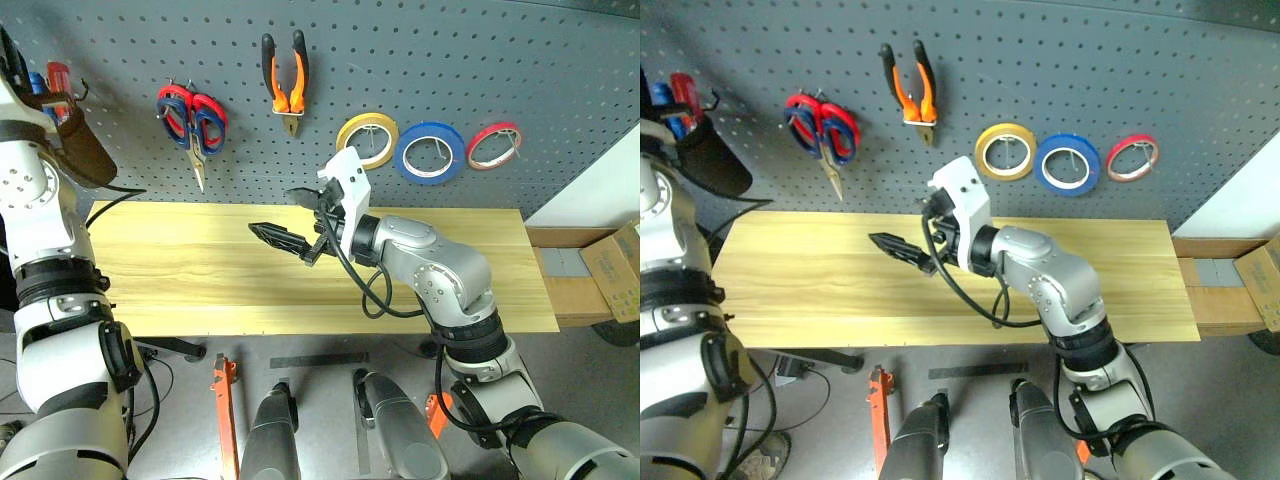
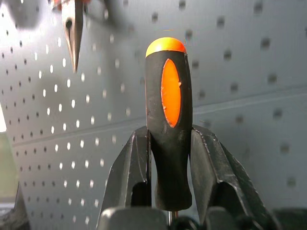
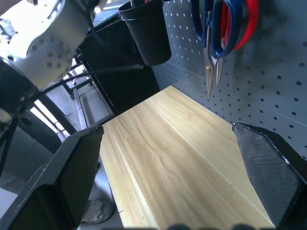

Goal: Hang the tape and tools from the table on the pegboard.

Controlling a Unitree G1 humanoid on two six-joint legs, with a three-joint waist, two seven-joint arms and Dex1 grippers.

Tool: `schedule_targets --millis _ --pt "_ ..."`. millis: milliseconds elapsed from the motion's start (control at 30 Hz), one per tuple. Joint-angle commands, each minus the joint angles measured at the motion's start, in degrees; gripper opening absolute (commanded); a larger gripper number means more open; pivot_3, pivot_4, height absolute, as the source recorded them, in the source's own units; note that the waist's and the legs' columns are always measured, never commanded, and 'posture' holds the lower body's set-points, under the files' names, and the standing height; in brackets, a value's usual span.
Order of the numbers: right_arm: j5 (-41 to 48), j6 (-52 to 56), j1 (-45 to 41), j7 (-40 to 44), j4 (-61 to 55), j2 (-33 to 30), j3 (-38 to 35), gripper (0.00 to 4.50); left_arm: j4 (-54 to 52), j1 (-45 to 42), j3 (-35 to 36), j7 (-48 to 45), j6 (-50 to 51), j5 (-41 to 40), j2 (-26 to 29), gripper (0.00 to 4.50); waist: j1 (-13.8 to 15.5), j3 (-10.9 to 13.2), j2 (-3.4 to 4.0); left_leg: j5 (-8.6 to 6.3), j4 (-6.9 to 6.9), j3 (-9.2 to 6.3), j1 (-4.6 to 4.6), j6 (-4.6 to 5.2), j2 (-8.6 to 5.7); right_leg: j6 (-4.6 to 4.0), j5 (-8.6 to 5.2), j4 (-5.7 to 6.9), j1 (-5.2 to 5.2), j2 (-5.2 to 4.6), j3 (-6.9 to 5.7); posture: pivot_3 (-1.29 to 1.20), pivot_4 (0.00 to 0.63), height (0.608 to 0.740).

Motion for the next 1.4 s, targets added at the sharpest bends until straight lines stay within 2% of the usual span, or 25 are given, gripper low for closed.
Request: schedule_targets --millis 33,300,367,500,700,800,900,967,1100,1167,1200,1233,1300,1333,1400 --pt "0.08 -1.30 0.12 0.28 -3.00 0.14 0.26 4.50 -2.10 -0.02 1.40 1.14 -0.27 -0.49 1.28 1.71 0.01 0.00 0.00 0.00 0.00 0.00 0.00 0.00 0.00 0.00 0.00 0.00 0.00 0.00 0.00 -0.24 0.321 0.740" --pt "-0.42 -6.82 -0.78 1.49 -3.91 0.27 -0.08 4.50 -3.85 1.50 2.42 1.81 0.56 -1.48 1.30 4.47 -0.05 0.00 0.00 0.00 0.01 0.00 0.00 0.00 -0.01 0.01 0.01 0.01 0.00 0.00 0.00 -0.25 0.315 0.740" --pt "-0.43 -7.79 -0.69 1.97 -4.38 0.12 0.18 4.50 -4.47 1.80 2.51 1.86 0.92 -1.73 1.34 4.47 -0.06 0.00 0.00 0.00 0.01 0.00 0.00 0.00 -0.01 0.00 0.01 0.01 0.00 0.00 0.00 -0.25 0.315 0.740" --pt "-0.21 -9.90 -0.14 3.60 -4.96 -0.83 -0.17 4.50 -13.44 3.63 3.47 1.32 5.30 -3.19 1.98 4.47 -0.16 -0.02 -0.03 0.00 0.01 0.01 0.00 0.00 -0.01 0.00 0.02 0.01 0.00 -0.02 0.01 -0.24 0.287 0.740" --pt "0.26 -13.59 1.32 6.86 -4.55 -3.95 -2.11 4.50 -36.00 8.35 2.14 -3.12 19.35 -6.58 2.24 4.47 -0.15 -0.43 -0.18 0.03 0.00 0.00 0.00 -0.05 -0.02 -0.03 0.09 -0.01 0.02 -0.05 -0.01 -0.22 0.244 0.740" --pt "0.19 -14.64 3.23 8.26 -5.23 -6.70 -2.84 4.50 -49.85 16.06 -0.49 -5.55 31.54 -8.98 0.56 4.47 -0.22 -1.26 -0.13 0.03 -0.04 0.03 0.00 -0.06 -0.05 -0.03 0.09 -0.02 0.02 -0.09 0.02 -0.22 0.224 0.740" --pt "0.59 -14.51 5.70 9.02 -6.56 -9.28 -3.53 4.50 -60.97 23.76 -2.01 -4.12 41.71 -9.91 -2.66 4.47 -0.40 -2.20 -0.11 0.03 -0.05 0.06 0.08 -0.06 -0.06 -0.02 0.09 -0.06 0.10 -0.09 0.06 -0.22 0.215 0.740" --pt "0.82 -14.32 7.75 9.63 -7.55 -11.18 -3.94 4.50 -67.69 27.38 -2.63 -2.89 49.50 -13.83 -6.33 4.47 -0.59 -2.54 -0.14 0.05 0.00 0.08 0.14 -0.08 -0.04 0.01 0.11 -0.06 0.15 -0.01 0.11 -0.22 0.201 0.740" --pt "-0.01 -14.96 13.01 9.86 -9.88 -14.66 -4.04 4.50 -79.09 38.26 -8.76 -2.97 56.98 -12.96 -10.60 4.47 -1.42 -3.49 -0.22 0.21 0.02 0.13 0.24 -0.04 -0.02 0.04 0.21 -0.02 0.20 0.15 0.33 -0.22 0.183 0.740" --pt "-1.62 -16.64 16.16 9.48 -9.91 -15.74 -3.23 4.50 -81.32 44.93 -11.66 -3.39 57.04 -12.09 -13.21 4.47 -1.71 -3.98 -0.16 0.27 -0.01 0.26 0.42 -0.03 -0.01 0.09 0.28 -0.04 0.27 0.23 0.52 -0.22 0.175 0.740" --pt "-2.79 -18.17 17.92 9.05 -8.91 -15.99 -3.10 4.50 -80.92 47.49 -11.84 -2.34 56.91 -12.47 -16.24 4.47 -2.10 -4.42 -0.06 0.30 -0.03 0.31 0.54 -0.03 -0.01 0.16 0.26 -0.06 0.34 0.27 0.58 -0.22 0.168 0.740" --pt "-4.55 -20.17 19.39 8.09 -7.40 -16.04 -3.05 4.50 -79.99 49.72 -12.32 -1.91 56.54 -12.15 -18.21 4.47 -2.40 -4.73 0.11 0.29 -0.17 0.44 1.00 -0.02 0.01 0.29 0.20 -0.19 0.77 0.30 0.71 -0.22 0.165 0.740" --pt "-8.28 -25.08 21.86 5.05 -2.87 -15.16 -3.84 4.50 -76.83 54.44 -14.13 -2.47 52.42 -9.14 -20.36 4.47 -3.27 -5.13 -0.07 0.27 -0.24 0.48 1.67 0.00 0.05 0.28 0.10 -0.37 1.50 0.36 0.73 -0.23 0.157 0.740" --pt "-9.77 -27.22 22.96 3.48 -0.47 -14.56 -4.39 4.50 -74.98 56.89 -14.56 -2.15 50.53 -7.74 -21.55 4.47 -3.83 -5.36 -0.13 0.27 -0.22 0.48 1.86 0.00 0.07 -0.05 -0.01 -0.40 1.63 0.42 0.75 -0.23 0.154 0.740" --pt "-13.85 -33.72 25.36 1.58 5.37 -14.64 -4.34 4.50 -70.31 61.71 -14.91 -2.15 44.40 -4.81 -23.10 4.47 -4.59 -5.75 -0.01 0.26 -0.24 0.38 2.05 -0.01 0.09 -0.18 0.11 -0.79 1.93 0.43 0.69 -0.23 0.148 0.740"
